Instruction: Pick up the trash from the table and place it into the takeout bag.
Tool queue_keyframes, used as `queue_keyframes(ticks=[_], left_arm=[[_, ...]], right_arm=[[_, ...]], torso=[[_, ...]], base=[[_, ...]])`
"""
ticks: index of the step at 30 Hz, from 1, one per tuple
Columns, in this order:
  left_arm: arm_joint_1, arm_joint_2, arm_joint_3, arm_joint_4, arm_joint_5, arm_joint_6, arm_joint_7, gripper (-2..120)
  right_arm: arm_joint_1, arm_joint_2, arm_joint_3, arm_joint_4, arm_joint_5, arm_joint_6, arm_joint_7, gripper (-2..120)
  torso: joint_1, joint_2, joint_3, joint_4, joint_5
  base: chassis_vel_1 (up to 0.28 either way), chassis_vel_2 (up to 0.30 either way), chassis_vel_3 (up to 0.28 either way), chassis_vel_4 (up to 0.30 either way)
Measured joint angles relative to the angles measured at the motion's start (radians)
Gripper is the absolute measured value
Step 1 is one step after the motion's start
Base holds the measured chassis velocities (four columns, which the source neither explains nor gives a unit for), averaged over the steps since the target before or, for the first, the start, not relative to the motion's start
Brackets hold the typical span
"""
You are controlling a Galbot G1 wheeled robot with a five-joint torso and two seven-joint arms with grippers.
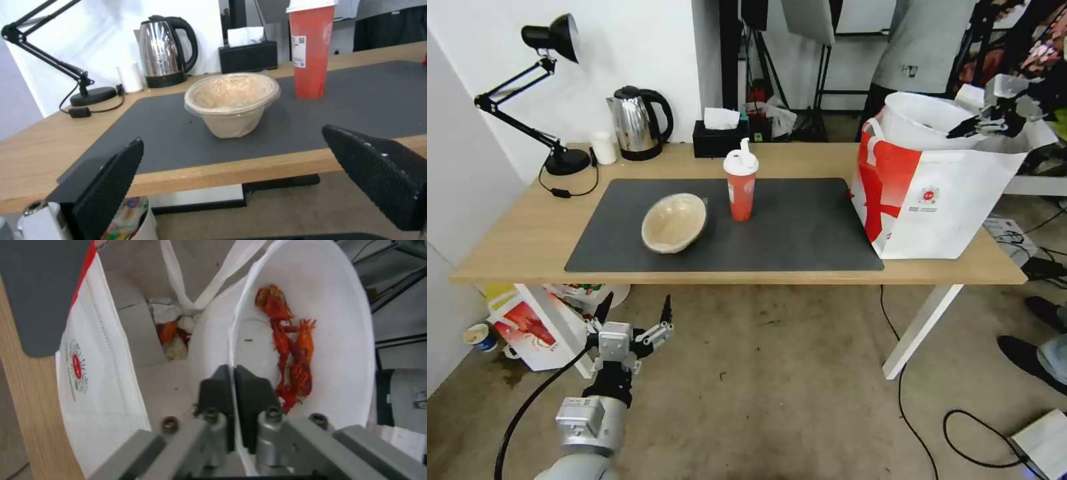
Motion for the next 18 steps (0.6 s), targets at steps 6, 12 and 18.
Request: queue_keyframes(ticks=[6, 12, 18], left_arm=[[0.000, 0.000, 0.000, 0.000, 0.000, 0.000, 0.000, 100], [0.000, 0.000, 0.000, 0.000, 0.000, 0.000, 0.000, 100], [0.000, 0.000, 0.000, 0.000, 0.000, 0.000, 0.000, 100]], right_arm=[[0.038, -0.004, -0.028, 0.005, 0.004, -0.002, 0.000, 26], [0.127, -0.011, -0.095, 0.024, 0.027, -0.009, 0.000, 51], [0.198, -0.008, -0.154, 0.060, 0.049, -0.029, -0.002, 69]], torso=[[0.000, 0.000, 0.000, 0.0000, 0.0001], [0.000, 0.000, 0.000, 0.0001, 0.0001], [0.000, 0.000, 0.000, -0.0001, 0.0000]], base=[[0.000, 0.000, 0.000, 0.000], [0.000, 0.000, 0.000, 0.000], [0.000, 0.000, 0.000, 0.000]])
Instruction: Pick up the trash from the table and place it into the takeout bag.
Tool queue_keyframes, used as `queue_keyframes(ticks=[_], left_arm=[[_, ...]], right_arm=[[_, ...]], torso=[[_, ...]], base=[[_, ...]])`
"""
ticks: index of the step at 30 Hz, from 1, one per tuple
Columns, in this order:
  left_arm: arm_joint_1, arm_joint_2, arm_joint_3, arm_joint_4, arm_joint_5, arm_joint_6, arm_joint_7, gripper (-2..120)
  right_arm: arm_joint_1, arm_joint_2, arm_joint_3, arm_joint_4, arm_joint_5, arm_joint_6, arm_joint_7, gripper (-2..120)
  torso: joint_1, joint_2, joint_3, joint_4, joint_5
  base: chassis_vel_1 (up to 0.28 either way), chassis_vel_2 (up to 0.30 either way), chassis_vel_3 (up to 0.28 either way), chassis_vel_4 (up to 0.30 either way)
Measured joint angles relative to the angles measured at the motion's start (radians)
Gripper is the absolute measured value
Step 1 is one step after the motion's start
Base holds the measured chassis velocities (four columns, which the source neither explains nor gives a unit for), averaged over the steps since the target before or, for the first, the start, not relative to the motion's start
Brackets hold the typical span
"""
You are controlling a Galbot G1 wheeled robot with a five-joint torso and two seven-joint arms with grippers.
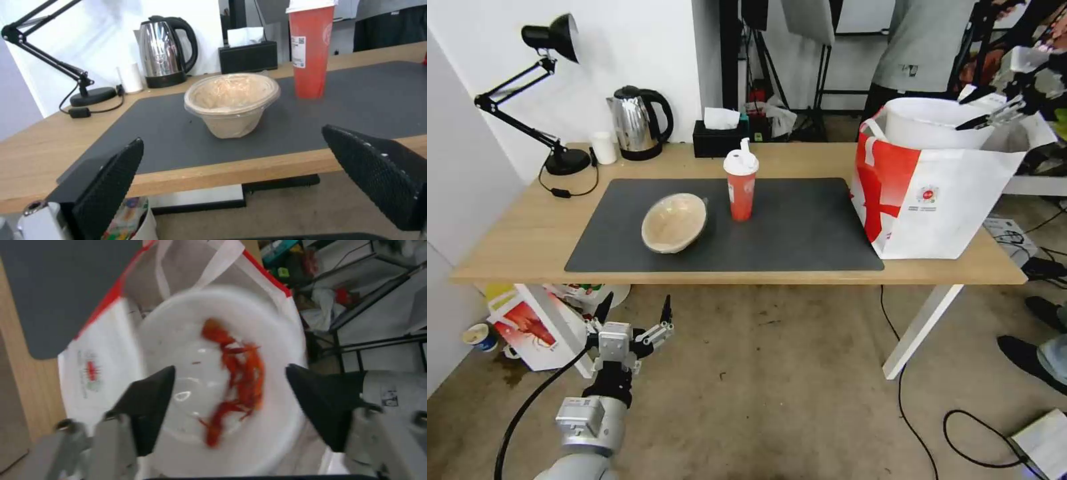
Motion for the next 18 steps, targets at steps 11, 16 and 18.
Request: queue_keyframes(ticks=[11, 16, 18], left_arm=[[0.000, 0.000, 0.000, 0.000, 0.000, 0.000, 0.000, 100], [0.000, 0.000, 0.000, 0.000, 0.000, 0.000, 0.000, 100], [0.000, 0.000, 0.000, 0.000, 0.000, 0.000, 0.000, 100]], right_arm=[[0.103, 0.015, -0.103, 0.065, 0.067, -0.023, 0.009, 100], [0.140, 0.026, -0.155, 0.105, 0.077, -0.024, 0.024, 100], [0.158, 0.030, -0.182, 0.125, 0.097, -0.024, 0.044, 100]], torso=[[0.000, 0.000, 0.000, 0.0002, 0.0001], [0.000, 0.000, 0.000, 0.0001, 0.0002], [0.000, 0.000, 0.000, 0.0000, 0.0001]], base=[[0.000, 0.000, 0.000, 0.000], [0.000, 0.000, 0.000, 0.000], [0.000, 0.000, 0.000, 0.000]])
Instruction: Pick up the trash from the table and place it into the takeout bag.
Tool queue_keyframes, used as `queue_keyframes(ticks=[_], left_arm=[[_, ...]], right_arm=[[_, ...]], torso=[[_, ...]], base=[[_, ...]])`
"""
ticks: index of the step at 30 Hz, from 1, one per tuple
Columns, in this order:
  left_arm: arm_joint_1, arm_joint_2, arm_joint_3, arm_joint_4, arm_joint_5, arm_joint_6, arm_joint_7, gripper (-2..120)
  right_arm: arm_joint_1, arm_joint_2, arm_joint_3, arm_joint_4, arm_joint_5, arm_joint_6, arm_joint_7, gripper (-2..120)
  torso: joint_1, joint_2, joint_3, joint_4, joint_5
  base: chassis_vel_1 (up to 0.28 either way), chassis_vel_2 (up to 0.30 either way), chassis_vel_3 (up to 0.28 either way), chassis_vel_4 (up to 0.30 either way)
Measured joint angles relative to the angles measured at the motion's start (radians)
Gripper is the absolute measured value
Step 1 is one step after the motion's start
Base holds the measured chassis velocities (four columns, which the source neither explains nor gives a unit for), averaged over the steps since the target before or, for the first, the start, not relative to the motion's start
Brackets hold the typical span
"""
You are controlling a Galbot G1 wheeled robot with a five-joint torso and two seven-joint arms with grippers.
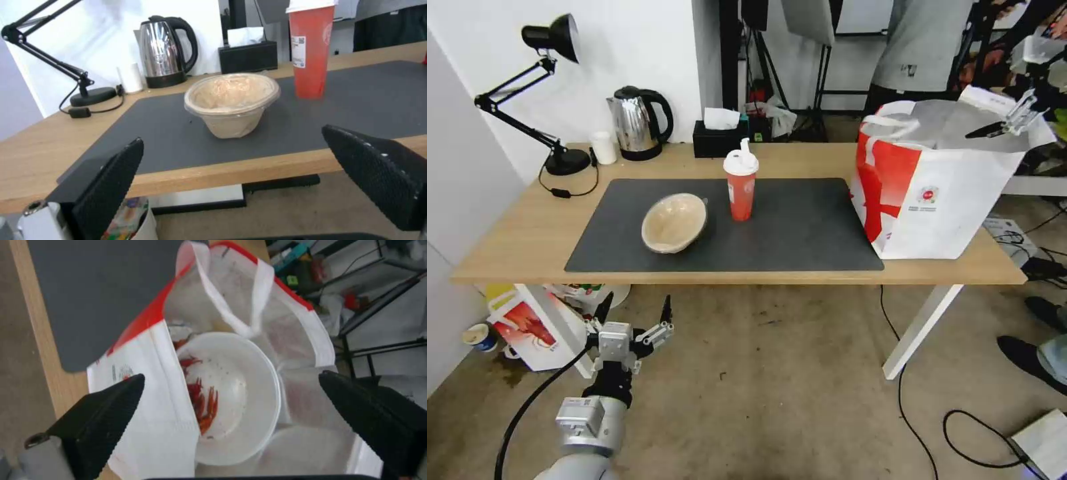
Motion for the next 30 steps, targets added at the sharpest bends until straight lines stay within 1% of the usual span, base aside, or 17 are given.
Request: queue_keyframes(ticks=[1, 2, 5, 6, 7, 9, 11, 12, 13, 15, 16, 17, 18, 20, 21, 24, 30], left_arm=[[0.000, 0.000, 0.000, 0.000, 0.000, 0.000, 0.000, 100], [0.000, 0.000, 0.000, 0.000, 0.000, 0.000, 0.000, 100], [0.000, 0.000, 0.000, 0.000, 0.000, 0.000, 0.000, 100], [0.000, 0.000, 0.000, 0.000, 0.000, 0.000, 0.000, 100], [0.000, 0.000, 0.000, 0.000, 0.000, 0.000, 0.000, 100], [0.000, 0.000, 0.000, 0.000, 0.000, 0.000, 0.000, 100], [0.000, 0.000, 0.000, 0.000, 0.000, 0.000, 0.000, 100], [0.000, 0.000, 0.000, 0.000, 0.000, 0.000, 0.000, 100], [0.000, 0.000, 0.000, 0.000, 0.000, 0.000, 0.000, 100], [0.000, 0.000, 0.000, 0.000, 0.000, 0.000, 0.000, 100], [0.000, 0.000, 0.000, 0.000, 0.000, 0.000, 0.000, 100], [0.000, 0.000, 0.000, 0.000, 0.000, 0.000, 0.000, 100], [0.000, 0.000, 0.000, 0.000, 0.000, 0.000, 0.000, 100], [0.000, 0.000, 0.000, 0.000, 0.000, 0.000, 0.000, 100], [0.000, 0.000, 0.000, 0.000, 0.000, 0.000, 0.000, 100], [0.000, 0.000, 0.000, 0.000, 0.000, 0.000, 0.000, 100], [0.000, 0.000, 0.000, 0.000, 0.000, 0.000, 0.000, 100]], right_arm=[[0.047, 0.016, -0.062, 0.087, 0.087, -0.003, 0.134, 100], [0.047, 0.016, -0.062, 0.087, 0.087, -0.003, 0.134, 100], [0.070, 0.050, -0.085, 0.215, 0.212, -0.024, 0.366, 100], [0.076, 0.059, -0.088, 0.248, 0.236, -0.027, 0.416, 100], [0.076, 0.059, -0.088, 0.248, 0.236, -0.027, 0.416, 100], [0.087, 0.079, -0.090, 0.307, 0.262, -0.034, 0.500, 100], [0.104, 0.111, -0.090, 0.386, 0.302, -0.038, 0.610, 100], [0.104, 0.111, -0.090, 0.386, 0.302, -0.038, 0.610, 100], [0.116, 0.134, -0.091, 0.432, 0.331, -0.041, 0.666, 100], [0.145, 0.183, -0.098, 0.512, 0.376, -0.042, 0.736, 100], [0.163, 0.215, -0.102, 0.553, 0.403, -0.043, 0.757, 100], [0.163, 0.215, -0.102, 0.553, 0.403, -0.043, 0.757, 100], [0.174, 0.238, -0.104, 0.578, 0.419, -0.043, 0.766, 100], [0.202, 0.305, -0.107, 0.643, 0.471, -0.044, 0.772, 100], [0.202, 0.305, -0.107, 0.643, 0.471, -0.044, 0.772, 100], [0.218, 0.362, -0.107, 0.701, 0.498, -0.044, 0.771, 100], [0.219, 0.417, -0.106, 0.765, 0.512, -0.044, 0.777, 100]], torso=[[0.000, 0.000, 0.000, -0.0001, -0.0001], [0.000, 0.000, 0.000, -0.0001, -0.0001], [0.000, 0.000, 0.000, 0.0003, -0.0001], [0.000, 0.000, 0.000, 0.0004, -0.0002], [0.000, 0.000, 0.000, 0.0004, -0.0002], [0.000, 0.000, 0.000, 0.0003, -0.0002], [0.000, 0.000, 0.000, 0.0002, -0.0002], [0.000, 0.000, 0.000, 0.0002, -0.0002], [0.000, 0.000, 0.000, 0.0003, -0.0002], [0.000, 0.000, 0.000, 0.0002, -0.0001], [0.000, 0.000, 0.000, 0.0001, -0.0001], [0.000, 0.000, 0.000, 0.0001, -0.0001], [0.000, 0.000, 0.000, -0.0001, -0.0001], [0.000, 0.000, 0.000, -0.0001, 0.0003], [0.000, 0.000, 0.000, -0.0001, 0.0003], [0.000, 0.000, 0.000, 0.0001, 0.0000], [0.000, 0.000, 0.000, 0.0002, -0.0001]], base=[[0.000, 0.000, 0.000, 0.000], [0.000, 0.000, 0.000, 0.000], [0.000, 0.000, 0.000, 0.000], [0.000, 0.000, 0.000, 0.000], [0.000, 0.000, 0.000, 0.000], [0.000, 0.000, 0.000, 0.000], [0.000, 0.000, 0.000, 0.000], [0.000, 0.000, 0.000, 0.000], [0.000, 0.000, 0.000, 0.000], [0.000, 0.000, 0.000, 0.000], [0.000, 0.000, 0.000, 0.000], [0.000, 0.000, 0.000, 0.000], [0.000, 0.000, 0.000, 0.000], [0.000, 0.000, 0.000, 0.000], [0.000, 0.000, 0.000, 0.000], [0.000, 0.000, 0.000, 0.000], [0.000, 0.000, 0.000, 0.000]])
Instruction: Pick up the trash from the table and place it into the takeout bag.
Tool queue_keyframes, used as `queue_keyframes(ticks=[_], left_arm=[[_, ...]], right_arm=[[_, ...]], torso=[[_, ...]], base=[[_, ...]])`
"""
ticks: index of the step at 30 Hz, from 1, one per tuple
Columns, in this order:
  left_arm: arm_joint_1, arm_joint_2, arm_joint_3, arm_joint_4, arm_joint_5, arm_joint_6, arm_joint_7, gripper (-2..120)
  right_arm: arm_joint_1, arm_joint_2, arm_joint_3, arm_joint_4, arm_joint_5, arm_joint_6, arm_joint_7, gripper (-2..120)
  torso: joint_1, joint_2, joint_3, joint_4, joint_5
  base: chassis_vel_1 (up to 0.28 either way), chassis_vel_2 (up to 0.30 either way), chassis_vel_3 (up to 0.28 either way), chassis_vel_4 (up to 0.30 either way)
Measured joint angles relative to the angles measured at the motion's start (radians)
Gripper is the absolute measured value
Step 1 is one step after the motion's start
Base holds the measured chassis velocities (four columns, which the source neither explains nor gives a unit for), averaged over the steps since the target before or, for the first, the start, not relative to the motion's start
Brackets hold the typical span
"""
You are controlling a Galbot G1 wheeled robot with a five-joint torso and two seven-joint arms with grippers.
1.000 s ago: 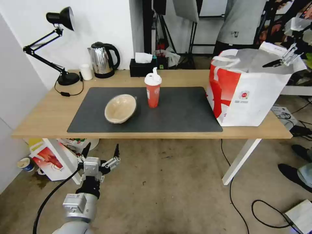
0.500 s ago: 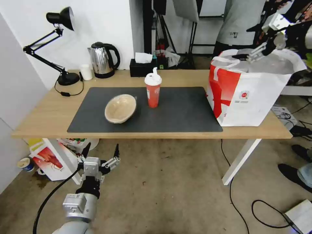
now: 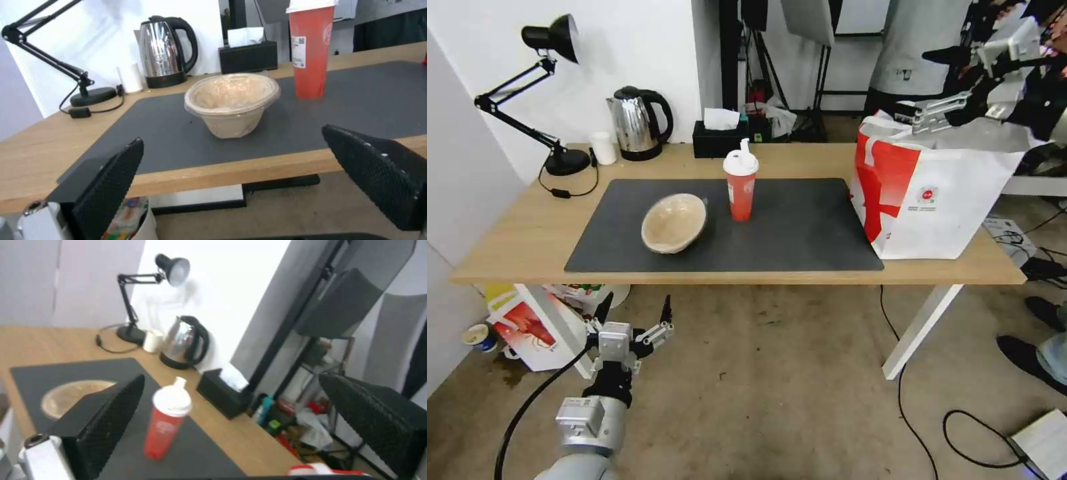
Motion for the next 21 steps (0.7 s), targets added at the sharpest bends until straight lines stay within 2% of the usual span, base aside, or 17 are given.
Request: queue_keyframes(ticks=[5, 11, 14, 15, 16, 19, 21], left_arm=[[0.000, 0.000, 0.000, 0.000, 0.000, 0.000, 0.000, 100], [0.000, 0.000, 0.000, 0.000, 0.000, 0.000, 0.000, 100], [0.000, 0.000, 0.000, 0.000, 0.000, 0.000, 0.000, 100], [0.000, 0.000, 0.000, 0.000, 0.000, 0.000, 0.000, 100], [0.000, 0.000, 0.000, 0.000, 0.000, 0.000, 0.000, 100], [0.000, 0.000, 0.000, 0.000, 0.000, 0.000, 0.000, 100], [0.000, 0.000, 0.000, 0.000, 0.000, 0.000, 0.000, 100]], right_arm=[[-0.008, 0.081, -0.028, 0.103, -0.004, 0.016, 0.078, 100], [-0.011, 0.173, -0.064, 0.194, -0.007, 0.028, 0.105, 100], [-0.008, 0.268, -0.123, 0.269, -0.024, 0.037, 0.138, 100], [-0.008, 0.268, -0.123, 0.269, -0.024, 0.037, 0.138, 100], [-0.007, 0.323, -0.164, 0.300, -0.046, 0.047, 0.151, 100], [0.001, 0.404, -0.252, 0.316, -0.127, 0.056, 0.151, 100], [0.003, 0.428, -0.285, 0.310, -0.159, 0.058, 0.139, 100]], torso=[[0.000, 0.000, 0.000, 0.0000, 0.0001], [0.000, 0.000, 0.000, 0.0000, -0.0001], [0.000, 0.000, 0.000, -0.0002, 0.0001], [0.000, 0.000, 0.000, -0.0002, 0.0001], [0.000, 0.000, 0.000, -0.0001, 0.0001], [0.000, 0.000, 0.000, -0.0002, 0.0000], [0.000, 0.000, 0.000, 0.0000, 0.0001]], base=[[0.000, 0.000, 0.000, 0.000], [0.000, 0.000, 0.000, 0.000], [0.000, 0.000, 0.000, 0.000], [0.000, 0.000, 0.000, 0.000], [0.000, 0.000, 0.000, 0.000], [0.000, 0.000, 0.000, 0.000], [0.000, 0.000, 0.000, 0.000]])
